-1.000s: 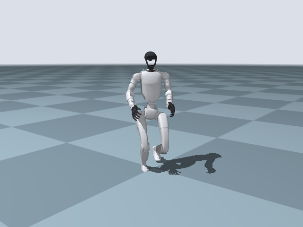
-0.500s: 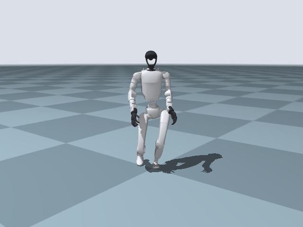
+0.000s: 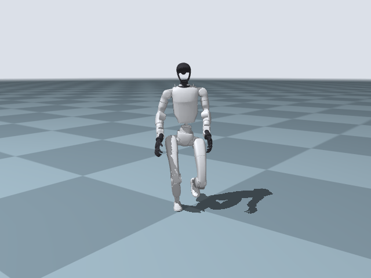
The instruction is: Walk
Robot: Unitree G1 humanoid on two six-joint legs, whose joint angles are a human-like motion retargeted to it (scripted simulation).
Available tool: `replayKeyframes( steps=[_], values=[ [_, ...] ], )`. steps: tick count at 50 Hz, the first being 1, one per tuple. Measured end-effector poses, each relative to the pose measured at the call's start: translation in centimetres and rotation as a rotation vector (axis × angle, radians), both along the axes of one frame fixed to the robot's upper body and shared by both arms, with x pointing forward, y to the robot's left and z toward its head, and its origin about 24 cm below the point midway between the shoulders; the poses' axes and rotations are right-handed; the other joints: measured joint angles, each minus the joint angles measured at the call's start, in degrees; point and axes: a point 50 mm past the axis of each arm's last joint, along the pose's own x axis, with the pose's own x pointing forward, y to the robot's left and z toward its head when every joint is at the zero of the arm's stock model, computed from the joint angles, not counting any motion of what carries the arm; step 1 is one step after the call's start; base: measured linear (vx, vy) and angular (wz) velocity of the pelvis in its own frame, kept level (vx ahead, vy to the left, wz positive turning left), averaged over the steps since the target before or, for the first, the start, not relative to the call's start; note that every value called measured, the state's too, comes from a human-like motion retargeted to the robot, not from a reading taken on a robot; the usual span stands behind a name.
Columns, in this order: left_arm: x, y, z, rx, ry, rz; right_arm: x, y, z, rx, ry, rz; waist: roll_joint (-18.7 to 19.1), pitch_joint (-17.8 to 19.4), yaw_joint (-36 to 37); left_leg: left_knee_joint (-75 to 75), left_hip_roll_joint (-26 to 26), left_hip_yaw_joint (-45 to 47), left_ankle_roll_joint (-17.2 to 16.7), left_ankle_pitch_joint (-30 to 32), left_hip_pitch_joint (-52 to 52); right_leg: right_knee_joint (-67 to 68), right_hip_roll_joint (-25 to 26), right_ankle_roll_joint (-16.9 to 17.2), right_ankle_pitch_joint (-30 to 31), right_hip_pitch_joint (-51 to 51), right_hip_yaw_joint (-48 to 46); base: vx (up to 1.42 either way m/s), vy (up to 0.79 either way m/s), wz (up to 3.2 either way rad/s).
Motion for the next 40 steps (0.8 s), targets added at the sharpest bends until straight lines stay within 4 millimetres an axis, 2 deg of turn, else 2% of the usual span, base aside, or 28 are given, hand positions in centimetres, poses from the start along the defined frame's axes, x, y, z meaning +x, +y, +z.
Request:
replayKeyframes(
  steps=[4,8,10,12,15,17,19,20,22,25,27,30,32,35,36,38,40],
  values=[
    [-7.4,1.5,-4.7,0.021,0.288,0.016,6.6,0.9,5.3,0.009,-0.284,0.032,-2.2,0.6,2.6,-6.1,-2.8,0.7,2.0,-3.4,-10.0,-4.9,-0.1,1.7,-1.3,7.5,2.4,0.0,0.0,-0.27],
    [-14.0,3.1,-6.9,0.0,0.482,0.085,11.0,1.9,11.0,0.051,-0.542,0.046,-4.6,0.2,3.9,-23.2,-9.3,0.4,1.4,-3.1,-16.8,-9.9,-2.2,3.8,-1.8,14.6,3.8,0.01,0.02,-0.19],
    [-16.4,3.8,-7.3,-0.013,0.542,0.129,12.3,2.4,13.3,0.083,-0.634,0.054,-5.9,-0.8,4.1,-32.6,-13.3,-0.4,1.0,-2.4,-19.0,-11.5,-3.9,4.9,-1.8,17.0,4.1,0.0,0.0,0.0],
    [-17.9,4.3,-7.4,-0.021,0.575,0.169,12.8,2.8,14.5,0.109,-0.681,0.064,-7.1,-1.2,4.2,-36.8,-16.6,-0.9,1.4,-1.8,-19.3,-10.5,-5.4,5.9,-2.2,19.3,4.8,0.01,0.02,-0.09],
    [-18.7,4.6,-7.4,-0.022,0.585,0.203,12.5,3.3,14.0,0.123,-0.667,0.079,-8.3,-1.0,4.0,-32.4,-19.9,-0.5,2.7,-0.9,-18.3,-3.3,-7.2,7.6,-2.9,22.3,6.2,0.0,0.0,0.0],
    [-17.5,4.7,-7.2,-0.01,0.549,0.226,11.5,3.6,12.2,0.129,-0.592,0.089,-11.1,-0.1,2.9,-31.8,-23.6,1.0,4.6,-0.6,-14.8,2.9,-10.6,10.5,0.9,24.2,7.7,0.01,0.03,0.1],
    [-15.4,4.3,-6.8,-0.005,0.488,0.242,10.0,4.0,9.5,0.14,-0.479,0.099,-13.1,0.4,1.5,-31.2,-26.6,2.1,6.3,-1.6,-12.3,12.0,-13.6,13.8,8.3,22.6,8.5,-0.01,0.02,0.09],
    [-14.1,4.1,-6.5,-0.003,0.448,0.246,9.0,4.3,8.0,0.146,-0.416,0.104,-14.0,0.5,0.7,-31.2,-27.9,2.5,7.2,-2.2,-11.3,17.0,-15.2,15.2,12.4,20.8,8.8,-0.05,0.04,0.17],
    [-10.3,3.3,-5.3,0.001,0.334,0.236,6.7,4.5,5.0,0.146,-0.277,0.108,-15.3,0.1,-1.3,-32.8,-30.0,2.8,8.3,-3.4,-9.2,25.8,-18.8,15.7,16.4,14.9,8.9,-0.05,0.04,0.2],
    [-3.5,2.1,-2.2,0.002,0.124,0.206,2.3,4.0,0.8,0.119,-0.064,0.106,-15.7,-1.0,-4.7,-38.0,-31.8,1.7,8.6,-4.7,-4.3,32.5,-24.0,13.0,13.2,4.3,8.9,-0.01,0.01,0.06],
    [0.8,1.5,0.7,-0.009,-0.023,0.19,-0.8,2.9,-1.3,0.091,0.07,0.089,-15.3,-1.7,-6.7,-43.3,-32.2,0.5,8.2,-5.0,0.6,30.9,-26.4,11.1,9.5,-2.5,8.9,0.0,0.0,0.0],
    [6.3,1.0,5.7,-0.031,-0.237,0.171,-5.5,0.8,-3.3,0.052,0.246,0.037,-13.7,-2.4,-8.9,-51.6,-31.5,-1.5,7.4,-4.6,7.8,21.2,-27.1,9.9,6.1,-10.8,8.6,0.01,0.0,-0.09],
    [8.9,0.8,9.1,-0.039,-0.372,0.147,-8.4,-0.6,-4.1,0.032,0.343,-0.016,-11.9,-3.0,-9.4,-56.0,-29.7,-2.3,6.5,-4.0,11.7,10.4,-24.7,10.5,5.5,-14.4,8.2,0.03,-0.02,-0.41],
    [11.3,0.4,13.3,-0.037,-0.533,0.104,-12.0,-2.4,-4.6,0.01,0.45,-0.09,-9.6,-4.4,-9.0,-60.0,-26.6,-2.5,5.0,-3.8,15.4,-5.8,-19.0,12.2,6.0,-17.1,9.1,0.01,-0.05,-0.47],
    [11.6,0.3,14.0,-0.037,-0.561,0.095,-12.9,-2.8,-4.6,0.008,0.473,-0.106,-9.3,-4.5,-8.8,-59.0,-26.1,-2.6,4.6,-4.4,16.2,-7.1,-17.9,12.2,6.4,-17.1,9.4,0.0,-0.06,-0.34],
    [11.7,0.2,14.5,-0.048,-0.585,0.09,-14.3,-3.2,-4.7,0.011,0.506,-0.135,-8.5,-4.3,-8.6,-53.6,-24.7,-2.6,3.5,-5.7,17.3,-5.9,-15.9,11.5,7.2,-16.3,9.6,-0.01,-0.07,-0.23],
    [11.1,0.0,13.5,-0.066,-0.557,0.091,-15.1,-3.0,-4.8,0.023,0.517,-0.157,-7.6,-3.9,-8.1,-43.9,-22.4,-2.0,1.8,-5.9,17.0,-0.5,-13.8,9.8,7.5,-15.3,9.1,-0.01,-0.06,-0.37]
  ],
)
